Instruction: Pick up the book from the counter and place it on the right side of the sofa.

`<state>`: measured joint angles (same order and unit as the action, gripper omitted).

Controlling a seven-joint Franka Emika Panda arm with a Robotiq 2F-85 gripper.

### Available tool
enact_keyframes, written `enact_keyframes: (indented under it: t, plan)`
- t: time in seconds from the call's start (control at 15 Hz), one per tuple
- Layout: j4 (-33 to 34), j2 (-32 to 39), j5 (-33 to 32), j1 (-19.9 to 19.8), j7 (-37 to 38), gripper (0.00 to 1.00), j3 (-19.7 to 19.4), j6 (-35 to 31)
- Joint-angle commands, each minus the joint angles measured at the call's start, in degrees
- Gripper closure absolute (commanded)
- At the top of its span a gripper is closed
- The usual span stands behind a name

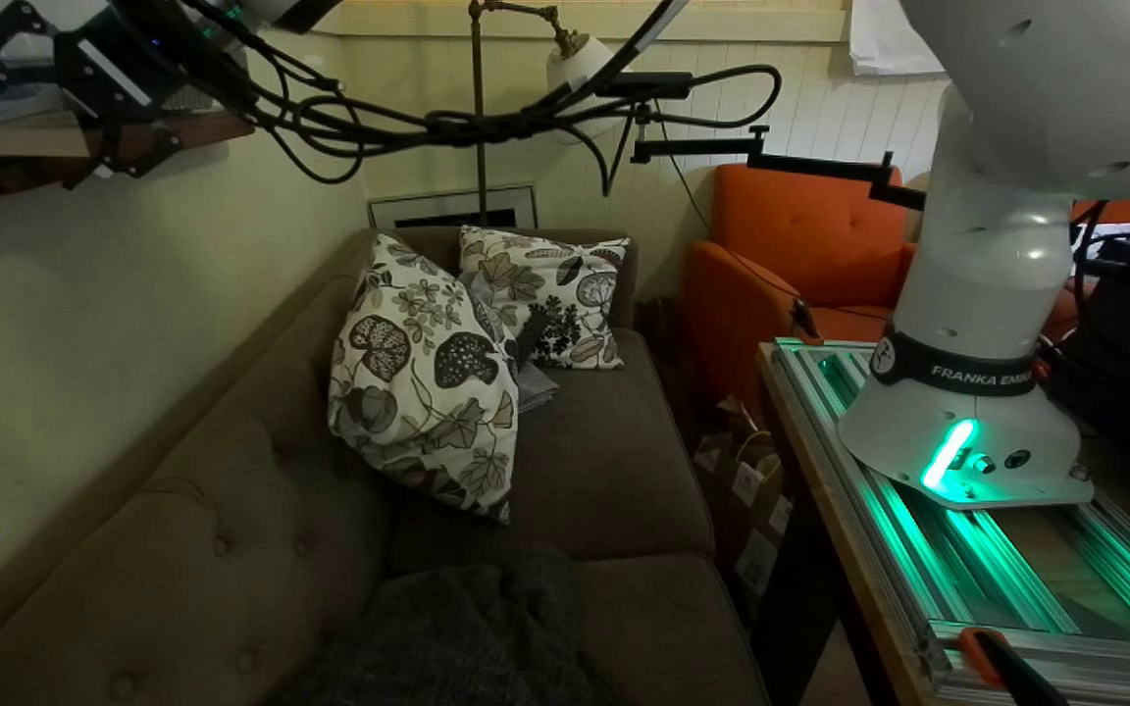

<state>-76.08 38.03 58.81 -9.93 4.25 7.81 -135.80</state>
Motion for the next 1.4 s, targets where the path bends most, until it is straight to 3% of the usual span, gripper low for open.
enact_keyframes:
  t: [0.0,0.4,0.87,1.33]
  plan:
    - [-0.9,-1.7,2.8,-0.3,-1.5,0.55,-0.8,1.9]
    - [-3.1,-5.9,-0.9,1.3,1.8,0.97,-4.2,5.0]
    - [-5.0,-11.0,-2.1,1.9,0.9,0.94,-5.3,12.7]
    - [-10.6,-20.3,-2.5,1.0,5.5,0.94,-7.8,28.2]
